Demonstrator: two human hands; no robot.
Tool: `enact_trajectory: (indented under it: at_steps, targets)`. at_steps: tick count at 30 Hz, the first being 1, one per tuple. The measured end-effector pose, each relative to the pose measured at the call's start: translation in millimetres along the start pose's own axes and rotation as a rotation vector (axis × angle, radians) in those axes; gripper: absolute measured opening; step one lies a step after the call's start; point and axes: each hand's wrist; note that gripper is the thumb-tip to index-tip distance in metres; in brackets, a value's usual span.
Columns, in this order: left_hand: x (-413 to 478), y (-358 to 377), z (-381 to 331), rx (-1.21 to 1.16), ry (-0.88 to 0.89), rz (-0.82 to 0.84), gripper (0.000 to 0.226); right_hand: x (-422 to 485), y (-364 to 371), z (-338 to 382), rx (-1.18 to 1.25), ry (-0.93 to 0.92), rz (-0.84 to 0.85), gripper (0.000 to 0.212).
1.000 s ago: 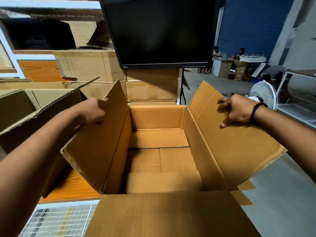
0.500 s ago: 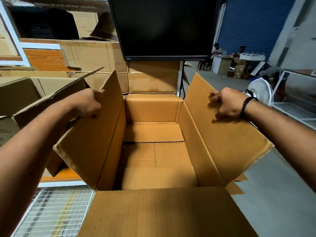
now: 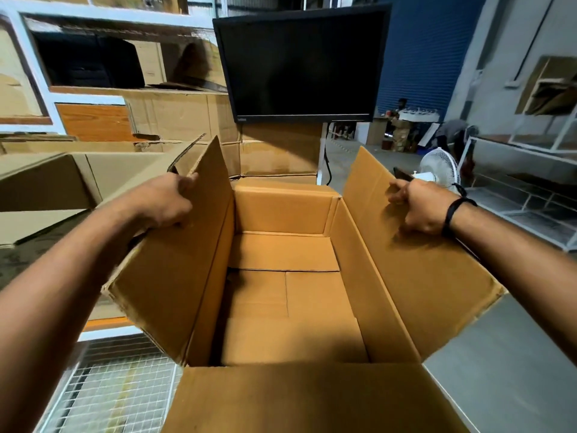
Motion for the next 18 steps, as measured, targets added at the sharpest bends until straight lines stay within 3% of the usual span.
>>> enact_trajectory:
  at_steps: [18]
  targets:
    - [-126.7, 5.3, 26.6, -0.067, 0.086, 0.021, 0.078, -145.0, -2.1, 17.0, 0.037, 0.050, 0.031, 0.068]
Point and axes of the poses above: each hand's wrist, its own x-axis towards the middle knuckle, its own y-axis out of the palm, z = x × y, and after that the axes turned 13 degrees about x, right-handed
